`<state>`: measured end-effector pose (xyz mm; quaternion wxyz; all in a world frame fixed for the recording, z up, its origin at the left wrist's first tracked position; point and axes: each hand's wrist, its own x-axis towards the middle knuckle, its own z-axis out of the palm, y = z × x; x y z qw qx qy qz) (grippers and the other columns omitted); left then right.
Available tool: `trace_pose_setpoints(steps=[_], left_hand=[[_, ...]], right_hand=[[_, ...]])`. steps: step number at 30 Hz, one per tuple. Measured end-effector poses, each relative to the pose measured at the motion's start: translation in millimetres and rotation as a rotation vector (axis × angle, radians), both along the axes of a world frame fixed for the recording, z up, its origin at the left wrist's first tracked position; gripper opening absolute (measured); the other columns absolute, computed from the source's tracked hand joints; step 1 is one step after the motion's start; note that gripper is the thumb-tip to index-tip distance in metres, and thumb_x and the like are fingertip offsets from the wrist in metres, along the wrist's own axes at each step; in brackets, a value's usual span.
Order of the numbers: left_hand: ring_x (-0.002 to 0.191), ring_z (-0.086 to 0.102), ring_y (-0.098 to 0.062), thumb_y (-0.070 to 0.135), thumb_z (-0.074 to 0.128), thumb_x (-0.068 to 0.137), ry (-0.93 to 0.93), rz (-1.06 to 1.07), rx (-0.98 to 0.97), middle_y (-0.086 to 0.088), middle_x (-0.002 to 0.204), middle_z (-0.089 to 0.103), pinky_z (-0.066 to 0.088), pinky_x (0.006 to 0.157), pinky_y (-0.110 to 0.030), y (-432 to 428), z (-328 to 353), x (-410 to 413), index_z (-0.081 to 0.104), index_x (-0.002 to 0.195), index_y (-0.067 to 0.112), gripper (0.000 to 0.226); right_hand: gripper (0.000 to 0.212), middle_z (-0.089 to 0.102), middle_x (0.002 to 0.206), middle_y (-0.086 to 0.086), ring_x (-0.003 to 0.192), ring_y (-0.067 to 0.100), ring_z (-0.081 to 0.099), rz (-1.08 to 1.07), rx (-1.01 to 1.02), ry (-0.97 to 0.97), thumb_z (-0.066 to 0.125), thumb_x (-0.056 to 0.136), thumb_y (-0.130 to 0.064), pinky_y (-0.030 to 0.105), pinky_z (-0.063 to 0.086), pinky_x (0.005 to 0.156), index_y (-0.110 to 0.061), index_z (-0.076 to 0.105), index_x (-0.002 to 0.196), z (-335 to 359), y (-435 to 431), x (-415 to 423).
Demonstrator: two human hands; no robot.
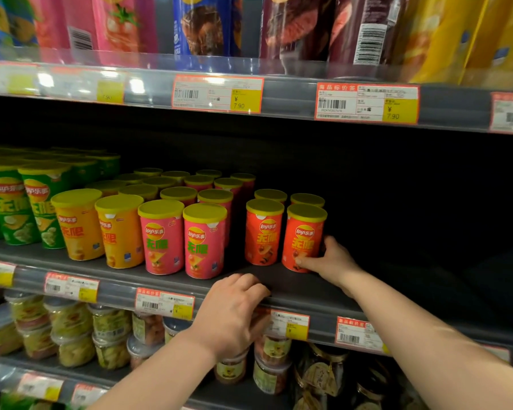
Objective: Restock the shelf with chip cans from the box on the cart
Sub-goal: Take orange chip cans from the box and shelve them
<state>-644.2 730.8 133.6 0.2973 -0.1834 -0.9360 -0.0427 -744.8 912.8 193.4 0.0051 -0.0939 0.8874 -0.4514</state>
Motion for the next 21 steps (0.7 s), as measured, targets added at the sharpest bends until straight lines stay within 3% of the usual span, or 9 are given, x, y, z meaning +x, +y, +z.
trace_pose_setpoints(steps=[6, 9, 11, 13, 16, 19, 21], left_hand=[[0.074, 0.065, -0.013, 0.053, 0.040, 0.067, 0.031, 0.094, -0.012, 0.011, 0.086, 0.065, 0.040, 0.074, -0.024, 8.3, -1.2, 3.2, 0.069, 0.091, 0.029, 0.045], [0.077, 0.066, -0.014, 0.054, 0.038, 0.067, 0.034, 0.146, 0.001, 0.009, 0.088, 0.066, 0.052, 0.075, -0.023, 12.6, -1.0, 9.3, 0.071, 0.092, 0.027, 0.050], [0.084, 0.063, -0.017, 0.052, 0.042, 0.067, 0.064, 0.160, 0.033, 0.004, 0.092, 0.066, 0.051, 0.081, -0.027, 12.3, -3.6, 13.2, 0.069, 0.097, 0.024, 0.048], [0.093, 0.054, -0.021, 0.047, 0.055, 0.067, 0.101, 0.158, 0.067, -0.001, 0.098, 0.065, 0.043, 0.087, -0.032, 9.8, -7.6, 16.8, 0.063, 0.104, 0.020, 0.046], [0.105, 0.048, -0.024, 0.044, 0.062, 0.066, 0.086, 0.204, 0.063, -0.006, 0.106, 0.063, 0.051, 0.088, -0.036, 5.8, -10.9, 28.1, 0.056, 0.110, 0.019, 0.052], [0.107, 0.054, -0.034, 0.041, 0.056, 0.072, 0.022, 0.221, 0.124, -0.013, 0.110, 0.061, 0.051, 0.088, -0.042, 1.1, -16.0, 46.0, 0.057, 0.109, 0.014, 0.046], [0.103, 0.057, -0.035, 0.040, 0.056, 0.073, -0.008, 0.281, 0.131, -0.013, 0.108, 0.062, 0.052, 0.085, -0.042, -2.5, -19.4, 60.2, 0.061, 0.106, 0.012, 0.043]], right_hand=[[0.076, 0.045, 0.142, 0.010, 0.126, 0.027, 0.047, -0.056, 0.011, -0.002, 0.074, 0.081, -0.026, 0.034, 0.041, 0.098, -0.013, 0.032, 0.143, -1.4, 8.8, 7.2], [0.067, 0.049, 0.134, 0.008, 0.116, 0.024, 0.052, -0.033, 0.047, 0.033, 0.071, 0.082, -0.027, 0.028, 0.042, 0.087, -0.014, 0.037, 0.138, -2.5, 13.8, 19.6], [0.057, 0.051, 0.126, 0.003, 0.106, 0.019, 0.053, 0.009, 0.114, 0.149, 0.070, 0.083, -0.029, 0.027, 0.043, 0.085, -0.019, 0.043, 0.132, -4.4, 15.1, 31.7], [0.049, 0.050, 0.122, -0.003, 0.109, 0.016, 0.052, 0.106, 0.217, 0.320, 0.066, 0.084, -0.031, 0.029, 0.043, 0.090, -0.023, 0.046, 0.128, -5.7, 13.6, 47.7], [0.040, 0.051, 0.125, -0.007, 0.117, 0.015, 0.048, 0.304, 0.346, 0.539, 0.059, 0.087, -0.033, 0.033, 0.041, 0.099, -0.026, 0.051, 0.126, -6.5, 4.2, 74.2], [0.035, 0.060, 0.106, -0.004, 0.100, 0.023, 0.058, 0.481, 0.392, 0.662, 0.048, 0.080, -0.037, 0.041, 0.049, 0.083, -0.022, 0.061, 0.109, -10.9, -9.5, 94.8], [0.036, 0.061, 0.102, -0.004, 0.095, 0.023, 0.060, 0.577, 0.413, 0.675, 0.043, 0.078, -0.039, 0.039, 0.049, 0.078, -0.023, 0.062, 0.105, -19.5, -19.6, 102.0]])
